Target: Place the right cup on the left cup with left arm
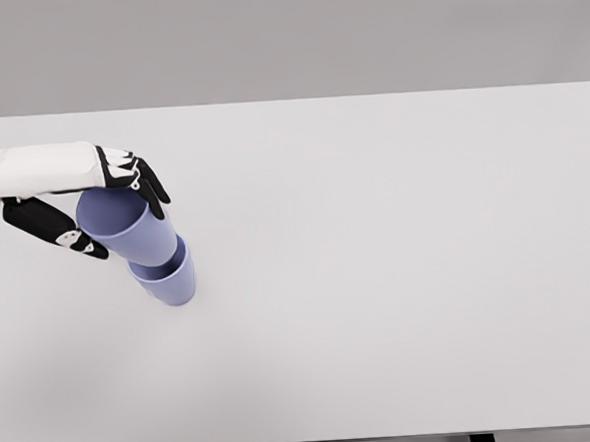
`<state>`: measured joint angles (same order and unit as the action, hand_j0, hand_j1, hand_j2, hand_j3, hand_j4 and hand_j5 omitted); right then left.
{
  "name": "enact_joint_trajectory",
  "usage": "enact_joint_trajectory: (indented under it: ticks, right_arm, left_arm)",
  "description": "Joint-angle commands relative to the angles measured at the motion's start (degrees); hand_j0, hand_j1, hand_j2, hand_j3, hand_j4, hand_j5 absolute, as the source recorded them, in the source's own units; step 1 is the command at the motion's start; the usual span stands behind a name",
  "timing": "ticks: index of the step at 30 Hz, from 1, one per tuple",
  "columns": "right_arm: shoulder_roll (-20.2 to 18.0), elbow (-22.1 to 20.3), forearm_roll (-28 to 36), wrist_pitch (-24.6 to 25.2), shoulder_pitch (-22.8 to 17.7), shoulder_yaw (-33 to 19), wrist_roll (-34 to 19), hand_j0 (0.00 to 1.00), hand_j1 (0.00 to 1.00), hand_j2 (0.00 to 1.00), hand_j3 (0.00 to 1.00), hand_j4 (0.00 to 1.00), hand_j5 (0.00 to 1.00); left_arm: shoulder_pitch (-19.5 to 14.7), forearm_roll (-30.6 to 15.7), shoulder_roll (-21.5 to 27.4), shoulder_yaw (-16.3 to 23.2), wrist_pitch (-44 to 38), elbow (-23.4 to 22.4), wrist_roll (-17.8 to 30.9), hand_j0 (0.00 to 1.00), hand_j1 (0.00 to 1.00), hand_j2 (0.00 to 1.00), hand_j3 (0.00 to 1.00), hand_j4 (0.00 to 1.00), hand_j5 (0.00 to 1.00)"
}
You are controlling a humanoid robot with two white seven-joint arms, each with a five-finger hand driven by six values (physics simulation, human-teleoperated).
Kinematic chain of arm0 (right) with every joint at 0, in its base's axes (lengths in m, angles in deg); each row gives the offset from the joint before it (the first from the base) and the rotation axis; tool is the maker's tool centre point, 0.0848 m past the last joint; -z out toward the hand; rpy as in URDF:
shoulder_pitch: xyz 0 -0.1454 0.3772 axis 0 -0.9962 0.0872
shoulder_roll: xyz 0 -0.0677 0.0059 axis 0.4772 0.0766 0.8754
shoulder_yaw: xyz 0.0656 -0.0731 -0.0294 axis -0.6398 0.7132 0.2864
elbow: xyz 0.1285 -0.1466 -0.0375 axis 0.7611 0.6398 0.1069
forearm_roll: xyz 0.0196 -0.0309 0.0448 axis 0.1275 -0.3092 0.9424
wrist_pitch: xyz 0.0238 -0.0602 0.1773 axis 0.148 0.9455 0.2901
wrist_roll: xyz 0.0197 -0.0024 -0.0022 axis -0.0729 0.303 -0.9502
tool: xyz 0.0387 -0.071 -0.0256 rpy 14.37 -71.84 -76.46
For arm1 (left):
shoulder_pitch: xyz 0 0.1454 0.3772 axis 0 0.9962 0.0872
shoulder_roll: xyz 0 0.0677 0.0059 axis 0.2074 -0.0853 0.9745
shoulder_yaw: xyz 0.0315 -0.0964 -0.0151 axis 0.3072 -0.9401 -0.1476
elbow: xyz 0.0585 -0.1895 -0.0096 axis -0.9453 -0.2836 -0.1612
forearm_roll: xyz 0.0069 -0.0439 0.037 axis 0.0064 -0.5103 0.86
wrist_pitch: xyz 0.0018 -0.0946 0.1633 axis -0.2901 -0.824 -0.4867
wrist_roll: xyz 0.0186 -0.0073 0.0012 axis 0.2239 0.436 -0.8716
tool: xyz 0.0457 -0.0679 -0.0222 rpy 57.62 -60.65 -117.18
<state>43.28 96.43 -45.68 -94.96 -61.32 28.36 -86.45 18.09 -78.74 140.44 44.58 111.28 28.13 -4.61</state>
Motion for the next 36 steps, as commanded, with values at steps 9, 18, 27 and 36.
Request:
enact_joint_trajectory:
  ticks: [9,18,27,36]
  right_arm:
    - [0.0,0.07,-0.07,-0.03,0.0,0.0,-0.02,1.0,1.0,1.0,1.0,1.0,1.0]
    - [0.0,-0.01,-0.07,-0.03,0.0,0.0,-0.02,1.0,1.0,1.0,1.0,1.0,1.0]
    - [0.0,-0.01,-0.07,-0.03,0.0,0.0,-0.02,1.0,1.0,1.0,1.0,1.0,1.0]
    - [0.0,-0.01,-0.07,-0.03,0.0,0.0,-0.02,1.0,1.0,1.0,1.0,1.0,1.0]
  left_arm:
    - [0.79,0.21,-1.86,-0.07,-0.19,-1.9,-0.02,0.52,0.52,0.52,0.52,0.52,0.52]
    - [1.58,0.38,-1.77,-0.16,-0.19,-2.25,-0.02,0.52,0.52,0.52,0.52,0.52,0.52]
    - [2.2,1.35,-3.09,-0.16,-0.19,-3.92,-0.02,0.53,0.53,0.53,0.53,0.53,0.53]
    - [3.16,1.79,-3.17,-0.16,-0.19,-4.8,-0.02,0.53,0.53,0.53,0.53,0.53,0.53]
